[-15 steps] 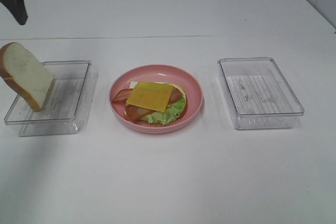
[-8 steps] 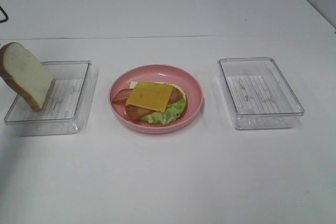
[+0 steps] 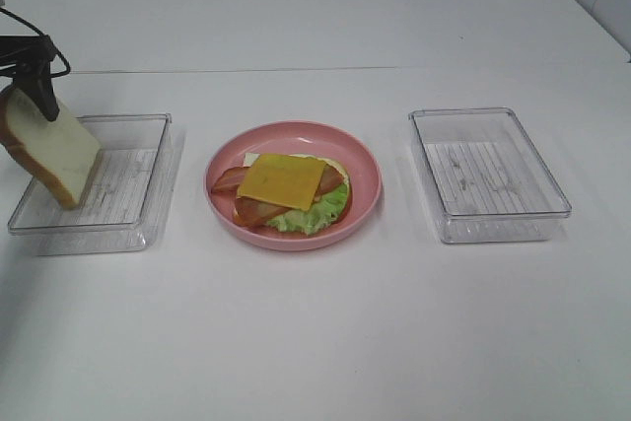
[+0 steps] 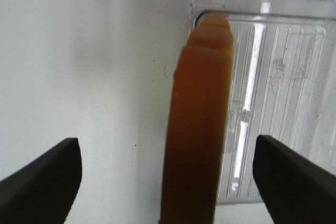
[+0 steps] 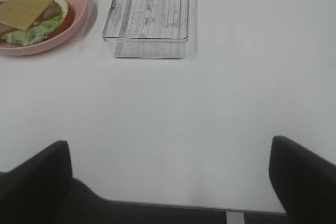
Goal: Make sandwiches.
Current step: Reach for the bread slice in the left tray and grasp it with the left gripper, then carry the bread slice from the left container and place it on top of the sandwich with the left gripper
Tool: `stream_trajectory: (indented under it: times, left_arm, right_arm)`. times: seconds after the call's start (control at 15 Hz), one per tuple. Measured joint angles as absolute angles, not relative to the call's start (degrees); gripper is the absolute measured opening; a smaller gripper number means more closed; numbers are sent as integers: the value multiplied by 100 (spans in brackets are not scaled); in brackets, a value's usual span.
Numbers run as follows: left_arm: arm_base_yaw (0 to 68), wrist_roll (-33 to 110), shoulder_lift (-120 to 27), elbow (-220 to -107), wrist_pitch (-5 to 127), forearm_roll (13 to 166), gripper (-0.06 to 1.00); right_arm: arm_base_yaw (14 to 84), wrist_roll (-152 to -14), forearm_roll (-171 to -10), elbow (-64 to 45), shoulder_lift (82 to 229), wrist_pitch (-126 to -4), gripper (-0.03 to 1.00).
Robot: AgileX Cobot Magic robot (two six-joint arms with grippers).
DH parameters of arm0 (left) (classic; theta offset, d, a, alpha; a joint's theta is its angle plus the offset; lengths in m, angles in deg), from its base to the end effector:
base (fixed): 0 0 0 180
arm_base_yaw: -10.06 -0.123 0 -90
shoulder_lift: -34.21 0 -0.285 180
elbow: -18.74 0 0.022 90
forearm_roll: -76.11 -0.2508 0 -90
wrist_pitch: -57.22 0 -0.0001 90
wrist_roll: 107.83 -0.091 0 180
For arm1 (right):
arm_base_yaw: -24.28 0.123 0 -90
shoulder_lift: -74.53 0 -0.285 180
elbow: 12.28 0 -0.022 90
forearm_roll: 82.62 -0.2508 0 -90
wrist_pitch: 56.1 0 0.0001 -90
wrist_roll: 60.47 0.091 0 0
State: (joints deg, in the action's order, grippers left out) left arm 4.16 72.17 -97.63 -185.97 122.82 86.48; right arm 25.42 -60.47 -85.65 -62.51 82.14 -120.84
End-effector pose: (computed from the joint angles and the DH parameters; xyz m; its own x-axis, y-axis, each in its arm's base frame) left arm 0.4472 0.0312 0.1935 -0.9771 -0.1757 -0.1201 -0.1539 0.9730 -0.1720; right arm -0.0054 0.0042 0.2639 -0.5391 0.0118 -0.8421 -0.0480 0.9978 0.0447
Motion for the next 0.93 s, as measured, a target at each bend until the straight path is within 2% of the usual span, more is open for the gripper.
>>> stream_trajectory:
  times: [0.27,0.33,0.47,0.93]
  left_arm:
    - [416,7217,-10124,-18815,12443,8797,66]
    - [416,7217,-10152,-18826,12431,8826,47]
    - [439,7177,-10152,-18970,12483,9055,21]
    - [536,7217,-10089,-20018,12884,9227,19]
  right_arm:
    - [2542,-6047,-8565,-6251,8214,-12084,98]
    - [2542,-6047,-8565,-6251,8214,-12084,98]
    - [2542,-6047,-8565,-6251,8214,-12084,98]
    - [2542,-6047,-8565,-6251,8214,-12084,98]
